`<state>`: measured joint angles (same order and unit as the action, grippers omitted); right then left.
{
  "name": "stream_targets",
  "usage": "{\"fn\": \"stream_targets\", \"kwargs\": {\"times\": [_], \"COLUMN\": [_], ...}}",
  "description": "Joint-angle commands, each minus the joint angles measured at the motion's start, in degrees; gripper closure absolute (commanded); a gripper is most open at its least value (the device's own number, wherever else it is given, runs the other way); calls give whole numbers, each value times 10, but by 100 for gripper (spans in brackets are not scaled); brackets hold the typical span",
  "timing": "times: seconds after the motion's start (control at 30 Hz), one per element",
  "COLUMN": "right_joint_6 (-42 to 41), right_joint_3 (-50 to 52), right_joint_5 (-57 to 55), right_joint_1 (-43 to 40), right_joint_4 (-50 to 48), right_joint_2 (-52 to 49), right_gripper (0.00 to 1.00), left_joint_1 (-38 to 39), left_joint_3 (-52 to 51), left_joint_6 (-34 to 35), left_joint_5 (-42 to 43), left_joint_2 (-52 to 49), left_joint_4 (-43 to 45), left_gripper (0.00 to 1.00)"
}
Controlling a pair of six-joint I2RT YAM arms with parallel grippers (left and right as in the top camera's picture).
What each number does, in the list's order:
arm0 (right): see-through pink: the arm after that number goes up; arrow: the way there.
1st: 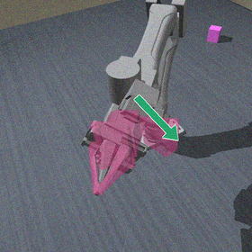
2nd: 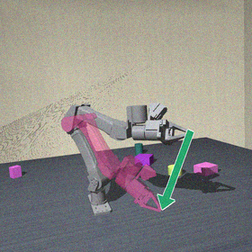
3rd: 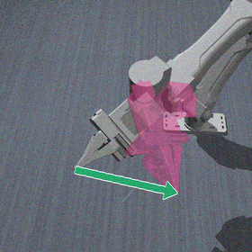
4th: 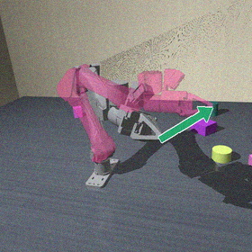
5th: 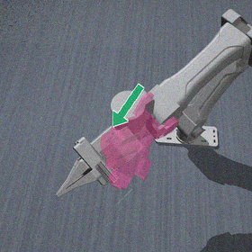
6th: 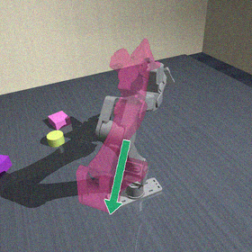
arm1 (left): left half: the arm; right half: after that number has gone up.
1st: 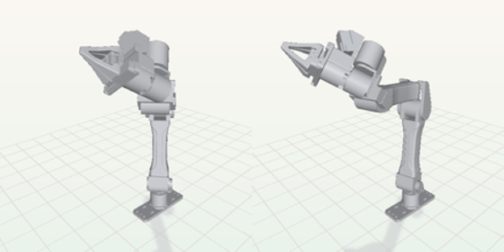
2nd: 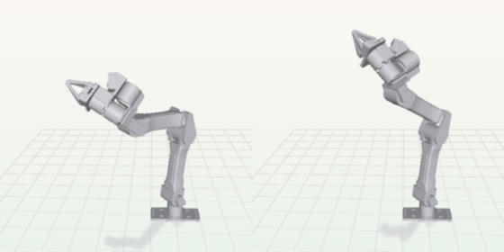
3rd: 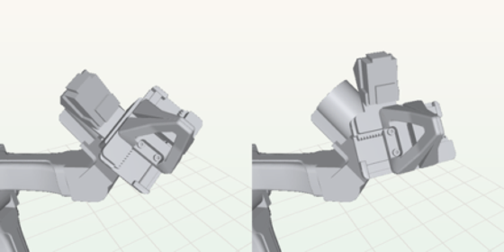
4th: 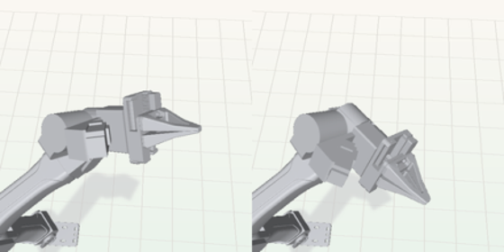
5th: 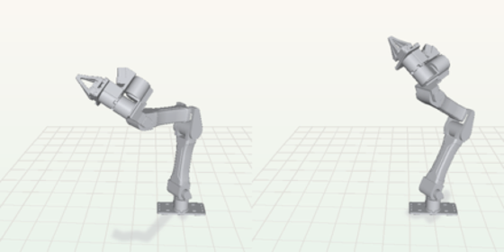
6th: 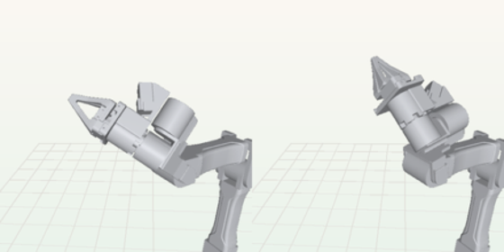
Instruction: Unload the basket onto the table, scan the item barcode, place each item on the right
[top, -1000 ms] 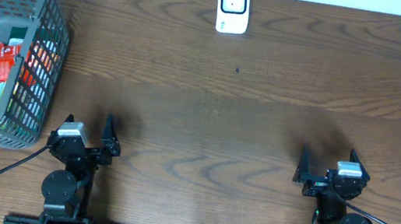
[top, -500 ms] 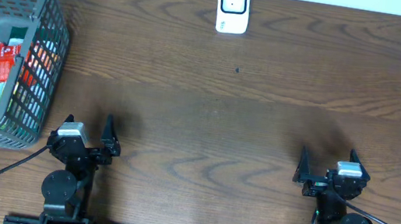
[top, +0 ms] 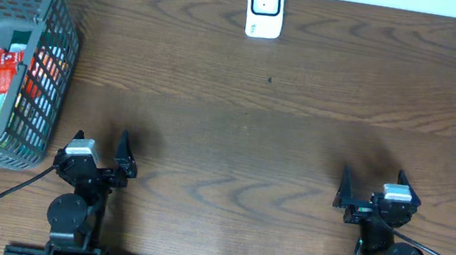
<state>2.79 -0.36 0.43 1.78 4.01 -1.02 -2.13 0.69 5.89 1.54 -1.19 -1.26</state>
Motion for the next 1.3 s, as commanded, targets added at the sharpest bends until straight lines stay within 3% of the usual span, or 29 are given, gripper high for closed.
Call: {"fn": "stream_targets", "kwargs": {"times": [0.0, 0.83, 1.07, 1.27], "right_joint_6": [5, 5, 5, 5], "right_joint_3": [0, 0, 0, 0], "right_joint_5": [-5, -5, -5, -5], "right_joint_1": [-2, -2, -2, -2], "right_joint_4": [2, 2, 2, 2], "right_joint_2": [-1, -1, -1, -1], "right_gripper": [1, 1, 1, 1], "left_joint_1": [1, 1, 2, 2], "left_joint_3": [-5, -5, 27, 129], "left_joint_6": [-9, -9, 30, 30], "left_joint_5": [-7, -7, 73, 115], "left_joint_2": [-2, -2, -2, -2], "left_joint_4": [-28, -26, -30, -111], "left_gripper": [11, 11, 10, 2]}}
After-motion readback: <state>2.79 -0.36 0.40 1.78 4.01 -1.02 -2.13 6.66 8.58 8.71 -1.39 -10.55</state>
